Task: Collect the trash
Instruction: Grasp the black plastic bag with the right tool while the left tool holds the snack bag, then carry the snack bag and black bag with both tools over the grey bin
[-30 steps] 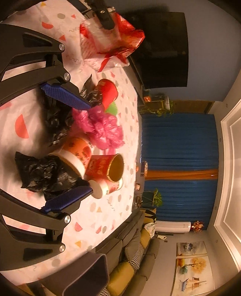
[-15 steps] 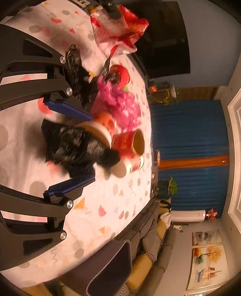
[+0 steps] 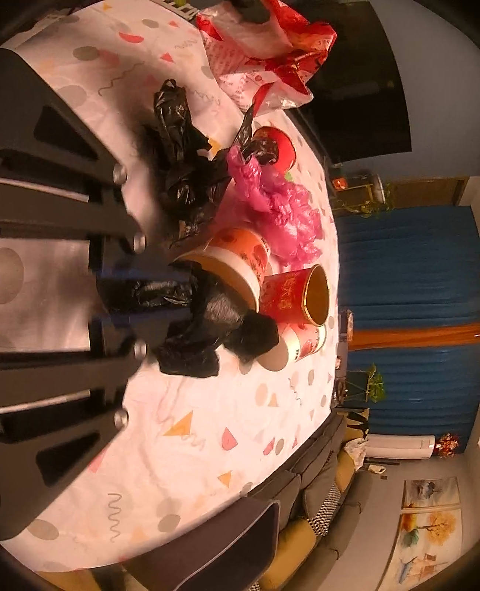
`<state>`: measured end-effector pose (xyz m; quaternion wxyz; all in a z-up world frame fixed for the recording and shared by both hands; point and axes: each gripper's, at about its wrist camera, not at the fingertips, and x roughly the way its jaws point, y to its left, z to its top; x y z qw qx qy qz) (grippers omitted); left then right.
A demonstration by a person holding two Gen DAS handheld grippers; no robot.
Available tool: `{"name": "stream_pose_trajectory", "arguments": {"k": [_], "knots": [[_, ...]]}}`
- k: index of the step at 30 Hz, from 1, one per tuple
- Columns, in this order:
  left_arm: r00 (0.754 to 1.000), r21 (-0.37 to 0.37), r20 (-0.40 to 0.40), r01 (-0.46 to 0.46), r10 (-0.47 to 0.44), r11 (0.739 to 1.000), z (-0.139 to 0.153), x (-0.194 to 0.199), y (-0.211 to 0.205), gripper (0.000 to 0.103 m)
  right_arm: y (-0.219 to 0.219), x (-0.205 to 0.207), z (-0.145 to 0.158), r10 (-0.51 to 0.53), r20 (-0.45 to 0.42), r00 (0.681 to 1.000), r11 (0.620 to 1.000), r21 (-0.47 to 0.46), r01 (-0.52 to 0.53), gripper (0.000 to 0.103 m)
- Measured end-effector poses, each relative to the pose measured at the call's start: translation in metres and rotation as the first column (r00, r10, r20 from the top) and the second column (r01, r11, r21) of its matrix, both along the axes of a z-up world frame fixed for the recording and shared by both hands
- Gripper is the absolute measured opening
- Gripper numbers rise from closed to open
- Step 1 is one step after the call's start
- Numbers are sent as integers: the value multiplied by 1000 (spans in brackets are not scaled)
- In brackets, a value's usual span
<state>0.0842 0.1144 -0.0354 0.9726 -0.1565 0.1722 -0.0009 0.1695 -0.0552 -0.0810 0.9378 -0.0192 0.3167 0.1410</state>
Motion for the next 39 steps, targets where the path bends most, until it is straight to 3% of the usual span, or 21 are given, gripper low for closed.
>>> {"name": "stream_pose_trajectory", "arguments": {"k": [39], "knots": [[987,115,45,149,-155,982,21,-2,-98,2,-101,-68,51,-147,212,966,987,102,128,5]]}}
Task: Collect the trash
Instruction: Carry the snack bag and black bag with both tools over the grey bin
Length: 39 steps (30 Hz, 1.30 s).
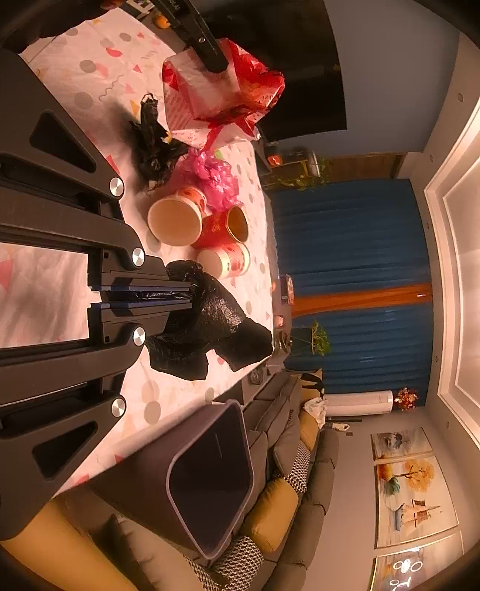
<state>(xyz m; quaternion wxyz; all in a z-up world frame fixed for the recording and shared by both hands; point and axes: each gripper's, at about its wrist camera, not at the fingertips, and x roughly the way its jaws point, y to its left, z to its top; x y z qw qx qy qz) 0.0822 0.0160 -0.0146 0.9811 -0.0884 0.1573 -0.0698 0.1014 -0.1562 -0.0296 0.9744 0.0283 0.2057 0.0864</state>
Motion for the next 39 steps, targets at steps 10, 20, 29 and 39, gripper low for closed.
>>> {"name": "stream_pose_trajectory", "arguments": {"k": [10,20,29,39], "knots": [[995,35,39,86,-87,996,11,12,-41,2,-27,-2,8,-37,40,999,999,10,37,5],[964,67,68,254,-258,965,20,65,-126,2,-84,13,26,-160,98,982,987,-14,162,5],[903,70,56,422,-425,904,10,128,-213,2,-146,42,29,-288,127,949,956,-12,292,5],[865,37,-13,501,-501,864,-16,179,-263,2,-174,61,14,-331,113,937,943,0,333,5]]}}
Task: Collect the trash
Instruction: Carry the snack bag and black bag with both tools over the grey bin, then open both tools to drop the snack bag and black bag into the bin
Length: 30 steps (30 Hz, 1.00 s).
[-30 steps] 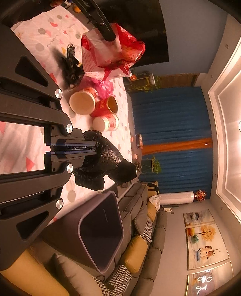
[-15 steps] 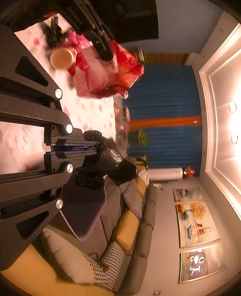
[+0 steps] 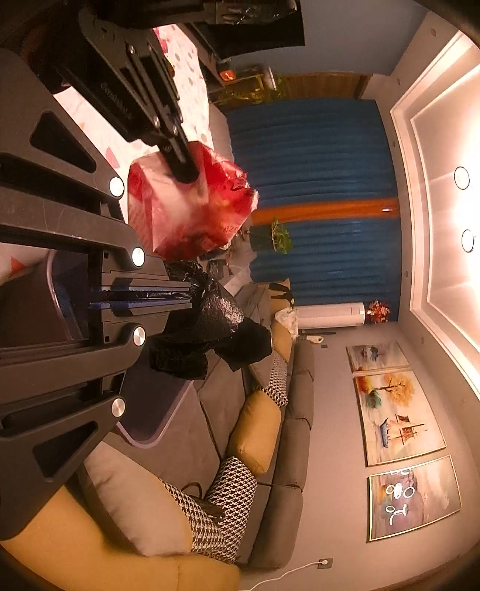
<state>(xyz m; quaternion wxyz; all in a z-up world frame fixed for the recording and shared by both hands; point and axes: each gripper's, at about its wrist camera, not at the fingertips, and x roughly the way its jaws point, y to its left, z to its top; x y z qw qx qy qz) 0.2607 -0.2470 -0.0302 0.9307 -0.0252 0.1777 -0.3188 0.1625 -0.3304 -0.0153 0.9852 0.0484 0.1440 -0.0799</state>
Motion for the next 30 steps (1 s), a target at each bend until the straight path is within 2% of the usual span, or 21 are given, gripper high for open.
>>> {"name": "stream_pose_trajectory", "arguments": {"k": [16,20,22,25,26,27,30], "knots": [[997,16,-62,37,-36,999,-19,27,-24,2,-10,12,-6,-27,-14,1000,999,28,27,5],[995,2,-85,51,-50,999,-21,31,-24,3,-8,16,-6,-28,-22,999,999,36,29,5],[993,-16,-98,65,-67,998,-23,33,-23,3,-9,17,-7,-28,-20,999,999,41,29,8],[994,-20,-100,51,-53,998,-25,36,-20,20,-10,18,-8,-37,-21,999,998,52,39,20],[993,-31,-105,47,-50,998,-26,38,-17,37,-11,17,-8,-42,-21,999,997,57,43,26],[993,-42,-108,45,-49,998,-26,38,-14,51,-12,17,-8,-46,-20,999,997,60,47,28],[994,-60,-113,4,-11,998,-26,38,-2,67,-14,14,-7,-68,-21,997,995,65,69,30]]}}
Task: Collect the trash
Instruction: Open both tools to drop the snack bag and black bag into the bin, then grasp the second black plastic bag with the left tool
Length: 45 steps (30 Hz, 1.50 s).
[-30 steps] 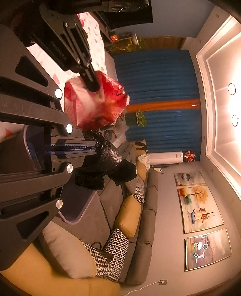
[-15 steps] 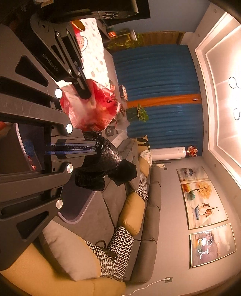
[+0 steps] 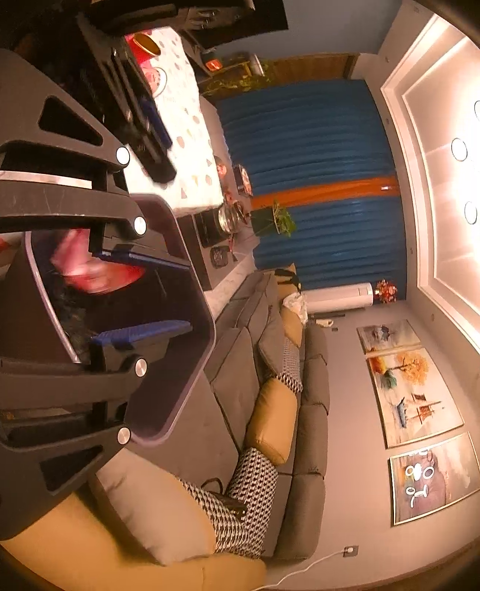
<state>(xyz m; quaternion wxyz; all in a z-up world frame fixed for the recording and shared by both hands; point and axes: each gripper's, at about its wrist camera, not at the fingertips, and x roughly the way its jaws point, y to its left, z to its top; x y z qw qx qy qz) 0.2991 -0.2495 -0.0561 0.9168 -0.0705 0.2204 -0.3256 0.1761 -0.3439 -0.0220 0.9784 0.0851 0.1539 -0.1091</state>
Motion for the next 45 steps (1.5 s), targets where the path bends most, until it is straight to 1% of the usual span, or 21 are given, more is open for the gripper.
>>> {"name": "stream_pose_trajectory", "arguments": {"k": [3,5,6,7,9,10,12,15,18,22,24,25,28,29,31,34,37,39,41,43,45], "knots": [[999,-9,4,-54,54,998,4,-3,14,81,3,-7,4,-9,9,1000,1000,1,9,34],[995,-13,6,-98,98,995,7,-9,26,86,6,-13,7,-15,23,1000,1000,-7,15,45],[994,-8,7,-113,113,994,9,-12,31,88,8,-15,9,-17,29,999,1000,-12,17,51],[991,0,14,-131,131,991,11,-18,36,88,12,-19,10,-17,37,999,1000,-18,18,53],[984,15,32,-173,173,985,16,-30,48,92,20,-29,13,-14,51,999,1000,-24,15,64],[979,26,47,-198,197,980,17,-38,56,93,25,-33,14,-9,58,998,1000,-26,10,66],[966,41,60,-253,250,967,19,-51,73,95,36,-43,15,3,71,997,999,-36,0,76],[947,48,63,-317,314,947,21,-71,100,96,53,-52,16,37,74,997,998,-48,-33,80],[918,62,72,-395,391,917,23,-95,134,96,74,-57,15,79,69,995,995,-59,-75,83],[875,80,79,-483,477,872,23,-123,179,96,104,-62,14,136,55,989,989,-67,-133,83],[842,91,83,-538,532,838,20,-139,205,96,119,-63,12,174,43,984,983,-62,-171,83],[821,99,82,-571,565,815,18,-148,221,96,131,-64,10,196,38,980,979,-57,-194,83],[780,106,77,-625,621,773,13,-165,255,96,154,-65,5,254,22,967,966,-45,-253,83],[759,114,81,-650,645,751,12,-174,269,96,162,-64,4,271,16,962,962,-45,-270,83],[734,120,83,-679,675,724,10,-186,289,96,182,-64,1,311,8,950,949,-50,-310,83],[710,123,85,-704,699,699,7,-199,314,96,207,-64,-1,359,-4,933,932,-48,-359,83],[696,132,81,-717,713,685,5,-205,329,96,231,-61,-5,396,-21,918,916,-59,-396,83],[697,127,73,-716,713,687,4,-207,336,96,247,-62,-10,414,-30,910,907,-64,-415,83],[707,124,63,-706,705,697,3,-206,339,96,257,-61,-12,427,-41,903,901,-68,-429,83],[722,129,48,-689,690,713,1,-198,335,96,263,-59,-15,434,-48,900,897,-68,-436,83],[751,150,23,-655,660,740,-7,-190,333,96,266,-56,-15,437,-56,898,895,-69,-440,83]]}}
